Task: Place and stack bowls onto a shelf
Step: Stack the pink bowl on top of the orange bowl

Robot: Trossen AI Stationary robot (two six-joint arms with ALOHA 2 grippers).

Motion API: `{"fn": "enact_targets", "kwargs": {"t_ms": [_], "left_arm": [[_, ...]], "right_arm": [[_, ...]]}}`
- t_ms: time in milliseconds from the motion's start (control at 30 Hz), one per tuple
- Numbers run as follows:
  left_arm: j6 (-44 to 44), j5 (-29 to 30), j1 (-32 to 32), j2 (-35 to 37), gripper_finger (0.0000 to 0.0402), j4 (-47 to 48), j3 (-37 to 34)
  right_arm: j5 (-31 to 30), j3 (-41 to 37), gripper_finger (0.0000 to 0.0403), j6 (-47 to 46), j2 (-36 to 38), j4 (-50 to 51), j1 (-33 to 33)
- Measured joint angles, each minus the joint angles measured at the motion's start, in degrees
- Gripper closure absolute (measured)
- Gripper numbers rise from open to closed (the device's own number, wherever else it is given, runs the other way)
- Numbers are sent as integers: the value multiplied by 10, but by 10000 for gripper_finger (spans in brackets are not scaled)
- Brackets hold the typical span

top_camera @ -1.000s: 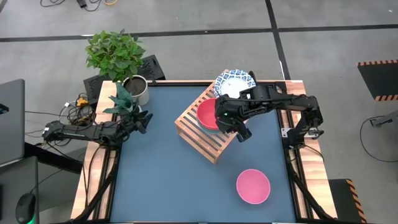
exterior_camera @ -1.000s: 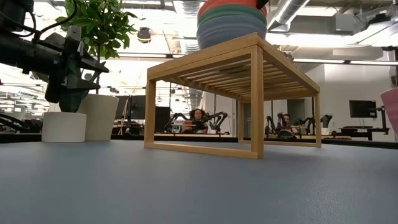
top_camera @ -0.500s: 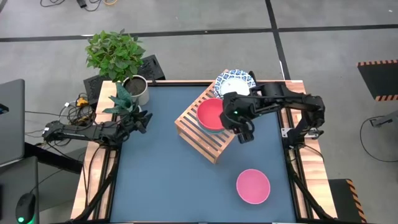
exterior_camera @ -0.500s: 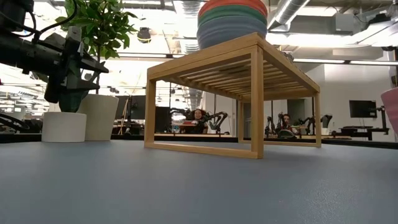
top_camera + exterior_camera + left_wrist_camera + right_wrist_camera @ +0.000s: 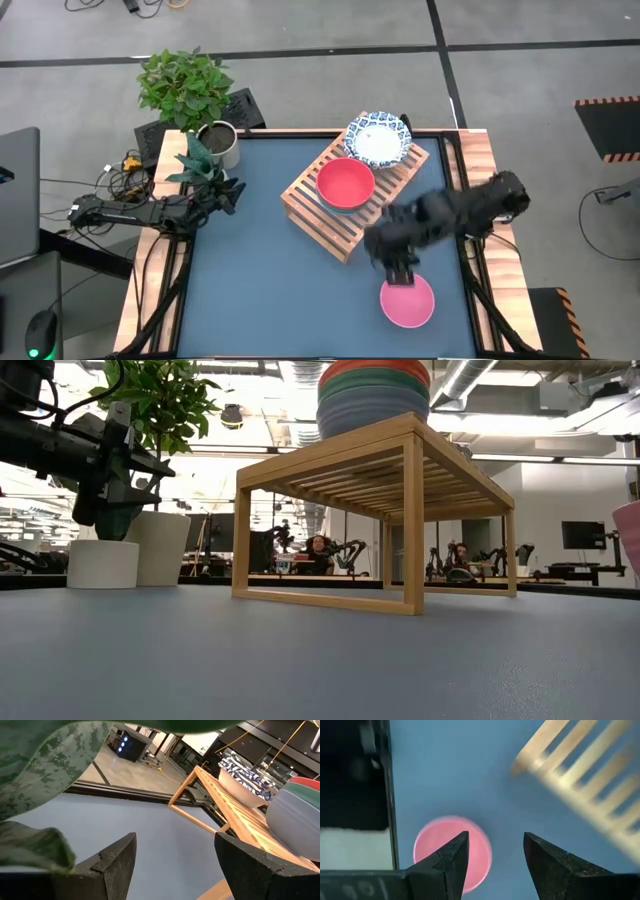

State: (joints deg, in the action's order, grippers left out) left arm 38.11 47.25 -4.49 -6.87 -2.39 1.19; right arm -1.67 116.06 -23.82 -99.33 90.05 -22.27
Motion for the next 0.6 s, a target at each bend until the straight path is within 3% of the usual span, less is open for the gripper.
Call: {"fn": "enact_targets", "kwargs": {"t_ms": [300, 467, 600], "left_arm": [[-6, -3, 0, 0, 148, 0, 0], [-4, -3, 0, 0, 148, 0, 0], [-3, -3, 0, 0, 148, 0, 0]], "right_arm": [[-13, -238, 191, -173, 46, -56, -102], [-10, -385, 191, -220, 127, -198, -105], [-12, -473, 191, -253, 177, -241, -93]]}}
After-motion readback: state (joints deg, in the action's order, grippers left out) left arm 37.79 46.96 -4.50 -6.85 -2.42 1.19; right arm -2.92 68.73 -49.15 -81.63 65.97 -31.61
